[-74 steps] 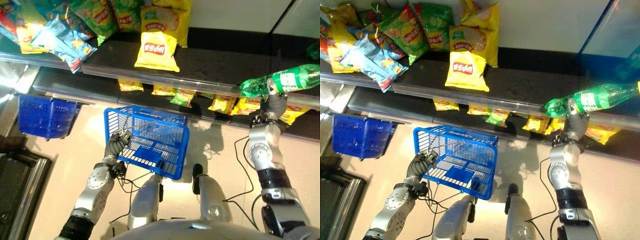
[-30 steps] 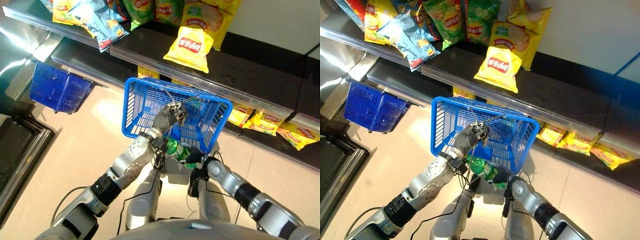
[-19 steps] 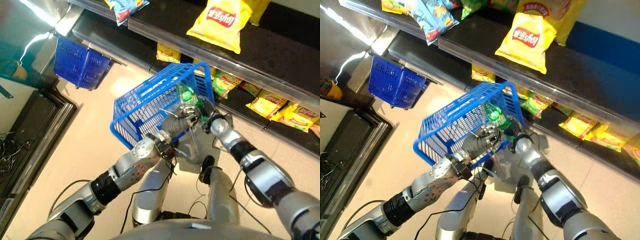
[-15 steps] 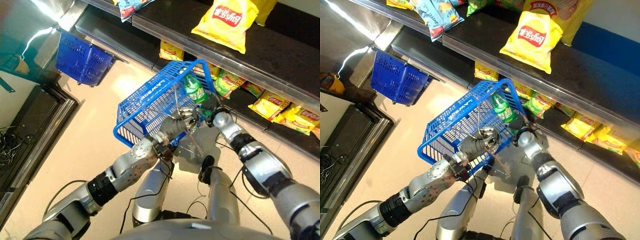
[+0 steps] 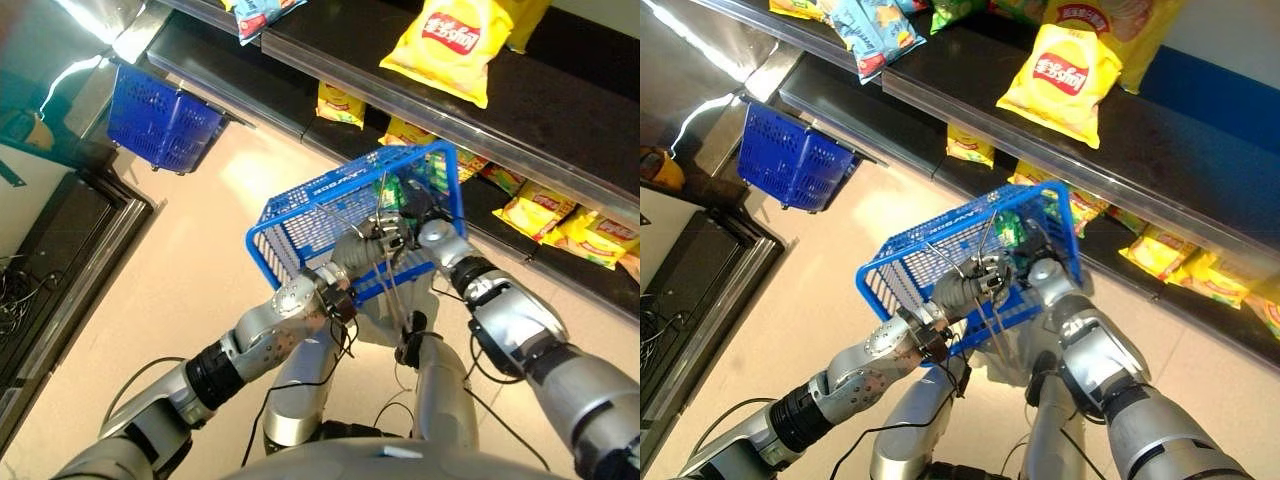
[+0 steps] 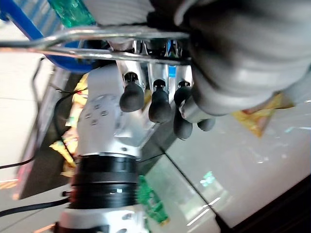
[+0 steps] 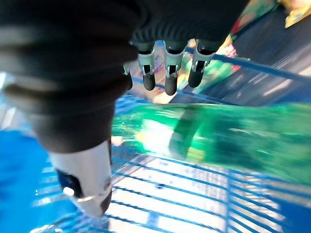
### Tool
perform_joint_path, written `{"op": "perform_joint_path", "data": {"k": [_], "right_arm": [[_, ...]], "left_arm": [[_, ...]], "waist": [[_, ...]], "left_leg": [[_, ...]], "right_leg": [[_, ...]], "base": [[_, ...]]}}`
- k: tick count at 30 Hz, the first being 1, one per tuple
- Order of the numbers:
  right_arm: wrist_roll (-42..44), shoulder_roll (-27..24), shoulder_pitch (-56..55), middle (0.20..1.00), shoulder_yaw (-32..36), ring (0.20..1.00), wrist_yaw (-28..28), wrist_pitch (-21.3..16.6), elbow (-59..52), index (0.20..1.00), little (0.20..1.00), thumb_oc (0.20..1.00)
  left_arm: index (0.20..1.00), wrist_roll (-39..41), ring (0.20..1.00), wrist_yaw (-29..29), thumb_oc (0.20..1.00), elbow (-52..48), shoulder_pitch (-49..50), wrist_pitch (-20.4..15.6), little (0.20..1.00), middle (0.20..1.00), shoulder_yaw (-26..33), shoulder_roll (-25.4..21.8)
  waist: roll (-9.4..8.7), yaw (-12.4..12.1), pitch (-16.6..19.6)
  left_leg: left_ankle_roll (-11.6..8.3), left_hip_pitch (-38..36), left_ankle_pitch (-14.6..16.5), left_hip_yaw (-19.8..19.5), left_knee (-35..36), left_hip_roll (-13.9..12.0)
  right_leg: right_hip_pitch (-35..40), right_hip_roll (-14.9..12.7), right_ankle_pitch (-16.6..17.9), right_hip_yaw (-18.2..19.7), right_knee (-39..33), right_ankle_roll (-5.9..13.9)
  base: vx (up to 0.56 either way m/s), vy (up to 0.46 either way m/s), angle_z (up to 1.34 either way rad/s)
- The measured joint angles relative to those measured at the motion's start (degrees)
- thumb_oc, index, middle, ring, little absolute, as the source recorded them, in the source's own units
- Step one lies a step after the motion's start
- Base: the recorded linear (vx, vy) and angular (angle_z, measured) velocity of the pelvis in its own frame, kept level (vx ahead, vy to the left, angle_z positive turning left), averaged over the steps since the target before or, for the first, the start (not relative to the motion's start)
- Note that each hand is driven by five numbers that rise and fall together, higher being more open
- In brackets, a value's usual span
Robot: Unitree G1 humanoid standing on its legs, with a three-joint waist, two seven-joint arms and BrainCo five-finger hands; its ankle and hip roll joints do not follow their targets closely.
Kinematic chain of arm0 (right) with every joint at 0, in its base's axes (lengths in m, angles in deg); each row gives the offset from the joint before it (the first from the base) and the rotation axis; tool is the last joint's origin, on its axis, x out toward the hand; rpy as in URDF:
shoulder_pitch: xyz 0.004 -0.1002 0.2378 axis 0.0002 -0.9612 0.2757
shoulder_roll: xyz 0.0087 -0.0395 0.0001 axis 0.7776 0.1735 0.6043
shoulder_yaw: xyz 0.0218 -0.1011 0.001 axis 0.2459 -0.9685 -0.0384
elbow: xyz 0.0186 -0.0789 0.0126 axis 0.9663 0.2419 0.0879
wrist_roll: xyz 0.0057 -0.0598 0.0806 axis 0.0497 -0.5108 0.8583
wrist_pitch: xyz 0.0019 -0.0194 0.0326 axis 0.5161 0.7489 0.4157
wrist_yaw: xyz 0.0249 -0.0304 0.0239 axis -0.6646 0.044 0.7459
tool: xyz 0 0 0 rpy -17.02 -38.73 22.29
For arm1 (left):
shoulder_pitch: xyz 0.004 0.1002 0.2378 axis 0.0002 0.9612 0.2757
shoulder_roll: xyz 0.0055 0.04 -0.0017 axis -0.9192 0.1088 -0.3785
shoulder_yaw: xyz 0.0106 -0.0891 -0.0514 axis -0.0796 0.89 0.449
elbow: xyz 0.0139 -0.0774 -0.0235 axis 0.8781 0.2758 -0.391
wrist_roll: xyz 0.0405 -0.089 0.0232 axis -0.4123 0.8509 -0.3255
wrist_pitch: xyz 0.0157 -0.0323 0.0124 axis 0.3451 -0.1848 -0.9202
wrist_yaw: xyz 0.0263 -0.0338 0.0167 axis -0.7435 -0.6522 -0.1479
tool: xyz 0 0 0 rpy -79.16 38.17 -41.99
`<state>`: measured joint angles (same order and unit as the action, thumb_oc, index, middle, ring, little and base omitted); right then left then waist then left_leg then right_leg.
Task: Pick up the snacks into the basket
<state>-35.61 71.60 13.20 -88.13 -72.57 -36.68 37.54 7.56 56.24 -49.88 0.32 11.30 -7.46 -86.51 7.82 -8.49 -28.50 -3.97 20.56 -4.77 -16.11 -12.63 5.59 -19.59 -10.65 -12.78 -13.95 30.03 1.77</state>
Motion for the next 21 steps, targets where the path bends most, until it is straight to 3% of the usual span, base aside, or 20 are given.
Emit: {"op": "perform_joint_path", "data": {"k": [3, 5, 6, 8, 12, 16, 19, 21], "right_arm": [[-0.01, 0.23, -4.19, 1.0, -0.64, 1.0, 0.53, 0.56, -4.57, 1.0, 1.0, 1.0], [-0.58, 0.09, -10.56, 1.0, -2.21, 1.0, 0.56, 0.59, -15.94, 1.0, 1.0, 1.0], [-1.33, 0.57, -14.61, 1.0, -3.69, 1.0, 1.05, 0.01, -21.96, 1.0, 1.0, 1.0], [-2.3, 0.88, -19.14, 1.0, -4.0, 1.0, 1.54, 0.08, -27.59, 1.0, 1.0, 1.0], [-5.29, -5.23, -30.38, 1.0, -2.92, 1.0, 3.88, 0.0, -38.84, 1.0, 1.0, 1.0], [-5.93, -12.69, -38.37, 1.0, 7.52, 1.0, 5.85, -0.46, -49.74, 1.0, 1.0, 1.0], [-4.47, -17.41, -45.44, 1.0, 12.7, 1.0, 9.19, -2.96, -56.77, 1.0, 1.0, 1.0], [-2.7, -17.77, -47.72, 1.0, 14.36, 1.0, 11.06, -3.35, -58.73, 1.0, 1.0, 1.0]], "left_arm": [[0.2, 0.44, 0.2, -0.23, 0.2, -0.06, 0.5, -0.02, 0.2, 0.2, 0.52, 0.0], [0.2, 0.67, 0.2, -0.77, 0.2, -0.05, 1.64, 0.0, 0.2, 0.2, 1.36, -0.73], [0.2, 0.68, 0.2, -1.19, 0.2, 0.05, 3.3, 0.0, 0.2, 0.2, 3.45, -1.4], [0.2, 0.71, 0.2, -1.55, 0.2, 0.2, 4.97, -0.04, 0.2, 0.2, 5.54, -1.68], [0.2, 0.71, 0.2, -2.16, 0.2, 0.51, 9.42, -0.57, 0.2, 0.2, 11.88, -2.72], [0.2, 0.72, 0.2, -2.58, 0.2, 2.52, 14.37, -1.68, 0.2, 0.2, 18.7, -2.11], [0.2, 0.52, 0.2, -2.64, 0.2, 3.32, 16.95, -2.13, 0.2, 0.2, 20.93, -1.67], [0.2, 0.44, 0.2, -2.58, 0.2, 3.38, 18.06, -2.34, 0.2, 0.2, 22.49, -1.66]], "waist": [[-0.28, -0.32, -0.05], [-2.3, 0.92, -0.13], [-4.3, 1.29, 0.2], [-6.15, 2.52, 0.47], [-9.66, 4.11, 2.39], [-11.27, 5.28, 3.6], [-11.5, 6.39, 3.95], [-11.82, 6.34, 4.23]], "left_leg": [[0.02, -0.06, 0.01, 0.12, -0.06, 0.0], [0.09, -0.42, 0.21, 0.79, -0.02, -0.36], [0.28, -1.03, 0.5, 1.62, 0.15, -0.58], [0.62, -1.99, 0.9, 2.34, 0.39, -0.77], [1.97, -3.88, 1.84, 5.4, 1.07, -1.12], [3.71, -5.47, 2.92, 8.1, 1.04, -0.51], [4.52, -7.12, 4.18, 7.73, 0.36, 0.09], [4.34, -7.37, 4.48, 7.05, 0.0, 0.04]], "right_leg": [[0.11, 0.01, 0.05, 0.1, -0.12, 0.03], [0.24, 0.61, 0.44, 1.19, -1.05, 0.12], [0.7, 0.67, 0.64, 1.48, -1.5, 0.17], [1.8, 0.99, 0.98, 2.14, -2.74, 0.45], [3.6, 1.56, 2.93, 4.47, -6.48, 1.7], [5.35, 0.97, 4.5, 6.2, -8.14, 3.13], [6.75, 0.48, 4.85, 6.99, -6.66, 4.19], [7.09, 1.16, 4.84, 7.09, -6.29, 4.34]], "base": [[0.05, 0.064, -0.03], [0.06, 0.081, -0.23], [0.04, 0.062, -0.29], [0.09, 0.113, -0.28], [0.1, 0.157, -0.33], [0.05, 0.107, -0.31], [0.01, 0.05, 0.06], [0.06, 0.016, 0.06]]}}
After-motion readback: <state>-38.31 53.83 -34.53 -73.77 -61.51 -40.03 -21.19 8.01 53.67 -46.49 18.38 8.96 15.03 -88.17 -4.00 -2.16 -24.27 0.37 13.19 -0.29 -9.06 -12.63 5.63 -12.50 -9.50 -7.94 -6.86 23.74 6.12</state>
